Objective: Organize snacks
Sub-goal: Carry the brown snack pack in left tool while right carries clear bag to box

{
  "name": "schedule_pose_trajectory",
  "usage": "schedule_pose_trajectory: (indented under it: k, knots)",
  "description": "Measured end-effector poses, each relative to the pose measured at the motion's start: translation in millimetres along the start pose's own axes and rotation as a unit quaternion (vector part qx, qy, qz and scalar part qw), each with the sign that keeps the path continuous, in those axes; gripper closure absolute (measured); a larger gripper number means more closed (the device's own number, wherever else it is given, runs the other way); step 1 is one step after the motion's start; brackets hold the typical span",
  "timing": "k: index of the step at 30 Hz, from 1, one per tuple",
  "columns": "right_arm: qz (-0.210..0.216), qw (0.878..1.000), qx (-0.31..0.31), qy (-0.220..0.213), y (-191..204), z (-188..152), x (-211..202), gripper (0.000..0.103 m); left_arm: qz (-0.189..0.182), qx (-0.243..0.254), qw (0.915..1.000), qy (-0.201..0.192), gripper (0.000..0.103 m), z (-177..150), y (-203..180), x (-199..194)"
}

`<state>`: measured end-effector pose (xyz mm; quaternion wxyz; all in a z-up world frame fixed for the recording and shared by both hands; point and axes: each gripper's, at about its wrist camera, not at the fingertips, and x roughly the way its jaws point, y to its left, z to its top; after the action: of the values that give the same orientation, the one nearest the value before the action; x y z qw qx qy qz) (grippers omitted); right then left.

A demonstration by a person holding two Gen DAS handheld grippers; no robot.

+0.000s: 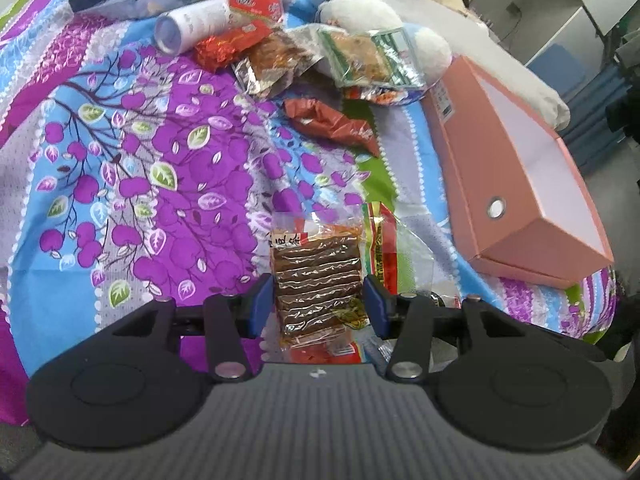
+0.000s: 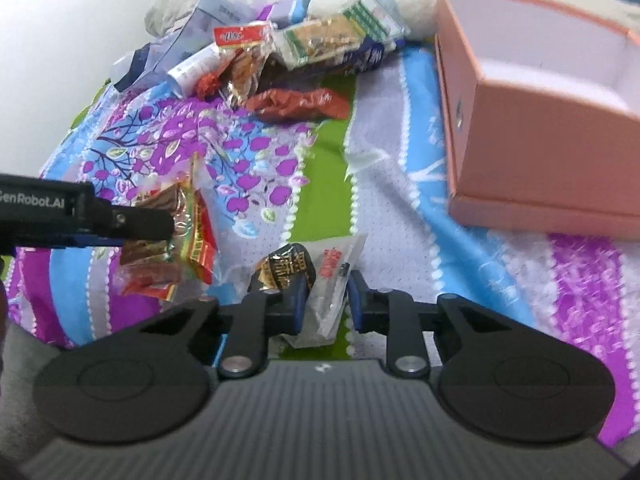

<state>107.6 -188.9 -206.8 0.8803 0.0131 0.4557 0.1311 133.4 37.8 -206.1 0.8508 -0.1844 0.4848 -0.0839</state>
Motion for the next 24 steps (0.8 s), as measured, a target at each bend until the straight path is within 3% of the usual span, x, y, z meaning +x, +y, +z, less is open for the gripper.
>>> schedule_pose_trajectory:
  k: [1, 3, 8, 12, 15, 18, 19, 24]
  knots:
    - [-0.004, 1.0, -0.001, -0.004, -0.5, 1.0, -3.0, 0.078, -0.001, 0.001, 1.0, -0.001, 0.052, 0.8, -1.3, -2.1]
    - [-0.013, 1.0, 0.002, -0.01, -2.8, 3.0, -9.0, 0.078, -0.001, 0.003, 1.0, -0.001, 0.072, 2.4, -3.4, -6.2]
    - [-0.026, 0.999, 0.01, -0.031, -8.4, 7.0, -29.4, 0.08, -0.003, 0.008, 0.9999, -0.008, 0.075, 4.4, -7.7, -11.2]
    - [-0.039, 0.999, 0.008, -0.032, -12.6, 7.2, -29.6, 0.08, -0.006, 0.015, 0.9998, 0.008, 0.075, 0.4, -7.8, 0.9]
    - [-0.04, 0.999, 0.013, -0.026, -15.8, 2.5, -28.3, 0.08, -0.003, 0.033, 0.9992, 0.024, 0.069, -5.8, -10.1, 13.5]
    - [-0.043, 0.999, 0.012, -0.017, -17.6, -4.4, -24.2, 0.081, 0.018, 0.049, 0.9978, 0.042, 0.036, -13.0, -10.7, 29.9]
    - [-0.045, 0.999, 0.012, -0.012, -18.2, -6.5, -21.6, 0.081, 0.025, 0.058, 0.9971, 0.042, 0.031, -15.4, -11.5, 34.3]
    - [-0.044, 0.999, 0.017, 0.003, -21.9, -15.7, -10.7, 0.082, 0.066, 0.098, 0.9921, 0.041, 0.027, -20.9, -13.8, 57.6]
